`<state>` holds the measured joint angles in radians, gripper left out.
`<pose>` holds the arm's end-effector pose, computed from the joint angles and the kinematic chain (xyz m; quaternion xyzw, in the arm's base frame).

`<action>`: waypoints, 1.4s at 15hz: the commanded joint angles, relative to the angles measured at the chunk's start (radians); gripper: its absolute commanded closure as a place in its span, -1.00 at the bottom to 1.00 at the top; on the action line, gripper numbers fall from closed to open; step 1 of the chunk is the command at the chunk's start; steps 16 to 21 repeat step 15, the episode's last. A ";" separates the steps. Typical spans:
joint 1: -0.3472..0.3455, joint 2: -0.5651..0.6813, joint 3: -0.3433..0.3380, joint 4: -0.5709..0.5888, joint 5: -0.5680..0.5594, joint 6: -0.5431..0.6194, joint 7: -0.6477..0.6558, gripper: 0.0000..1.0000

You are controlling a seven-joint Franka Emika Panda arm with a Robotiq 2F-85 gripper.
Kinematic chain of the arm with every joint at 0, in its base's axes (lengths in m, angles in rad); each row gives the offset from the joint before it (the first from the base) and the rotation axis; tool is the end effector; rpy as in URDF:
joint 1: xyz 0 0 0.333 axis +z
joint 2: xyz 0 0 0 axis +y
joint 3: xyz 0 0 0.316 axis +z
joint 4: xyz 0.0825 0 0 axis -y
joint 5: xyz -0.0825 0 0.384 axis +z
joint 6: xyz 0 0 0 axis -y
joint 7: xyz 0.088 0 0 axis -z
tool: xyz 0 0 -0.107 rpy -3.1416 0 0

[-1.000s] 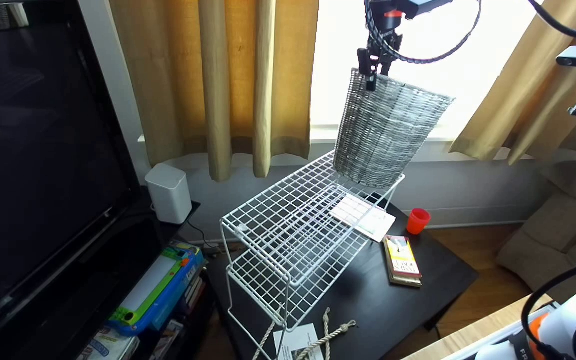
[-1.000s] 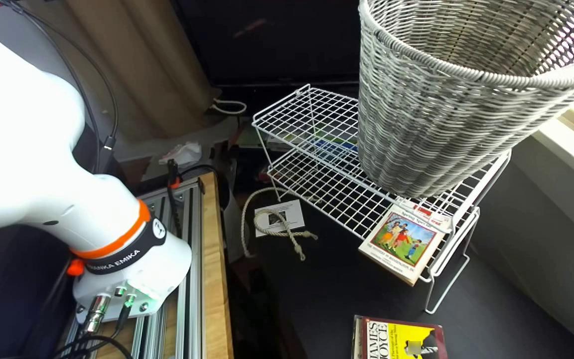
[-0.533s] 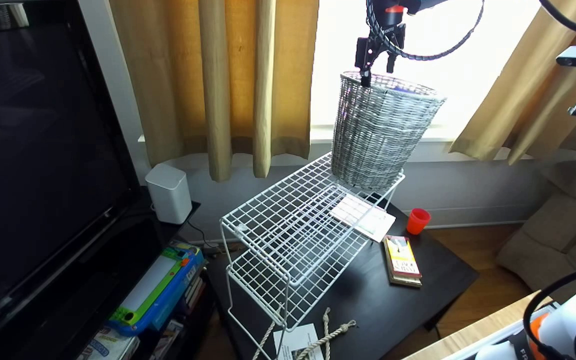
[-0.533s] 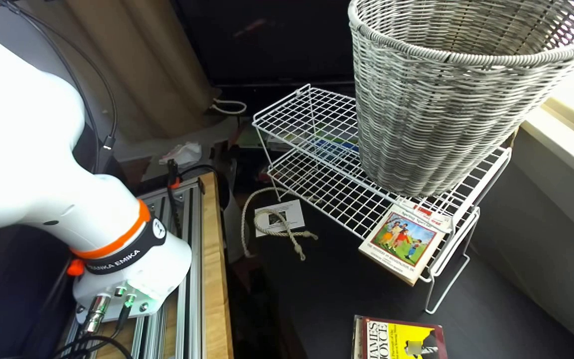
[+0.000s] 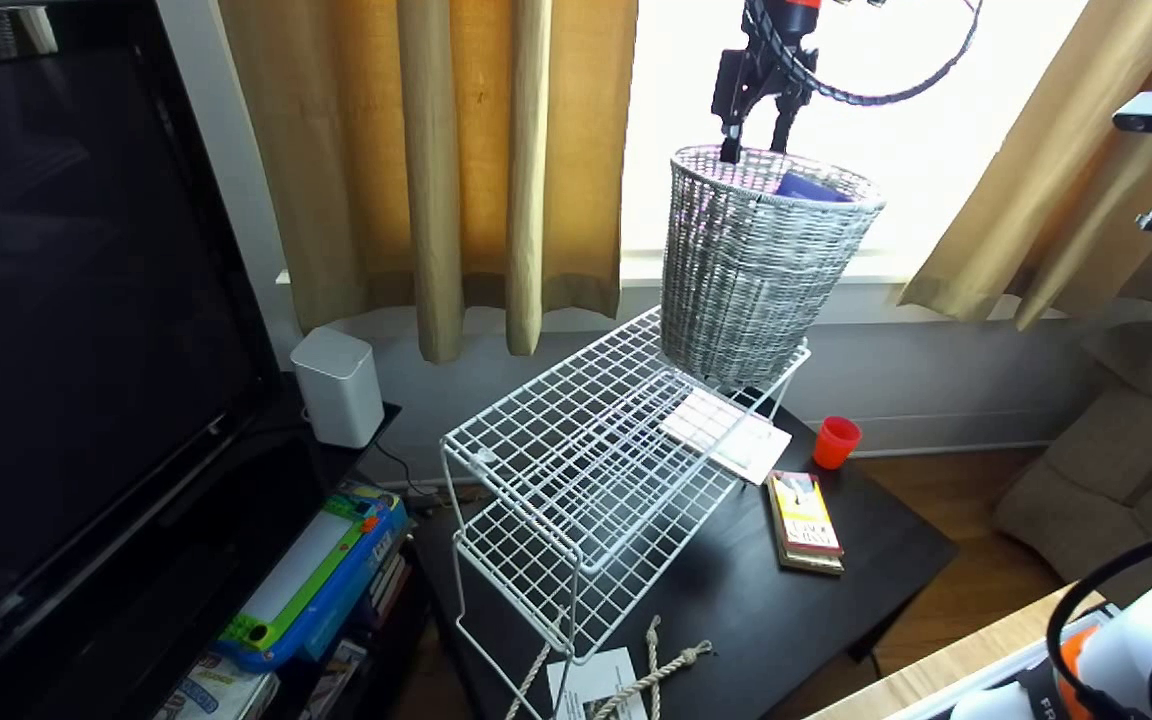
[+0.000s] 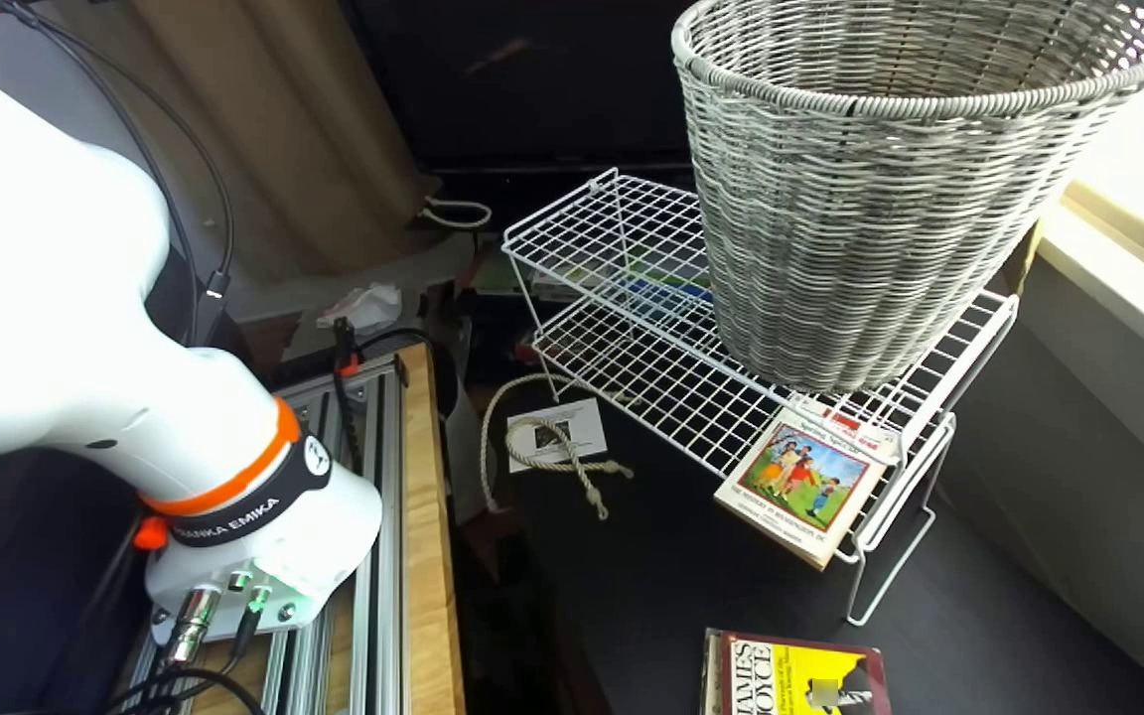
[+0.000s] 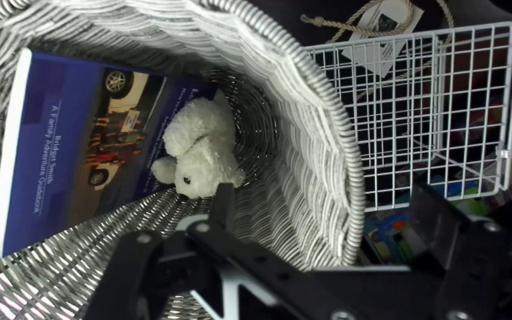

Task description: Place the basket upright

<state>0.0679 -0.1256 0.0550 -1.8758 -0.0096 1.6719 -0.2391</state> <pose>0.5103 0.0634 0.5559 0.9828 0.1802 -0.0396 0.0059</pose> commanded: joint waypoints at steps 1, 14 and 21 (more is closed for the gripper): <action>-0.006 -0.054 -0.018 0.016 0.026 -0.061 -0.041 -1.00; -0.038 -0.155 -0.078 0.218 -0.041 -0.094 -0.064 -1.00; -0.038 -0.154 -0.078 0.218 -0.041 -0.095 -0.064 -1.00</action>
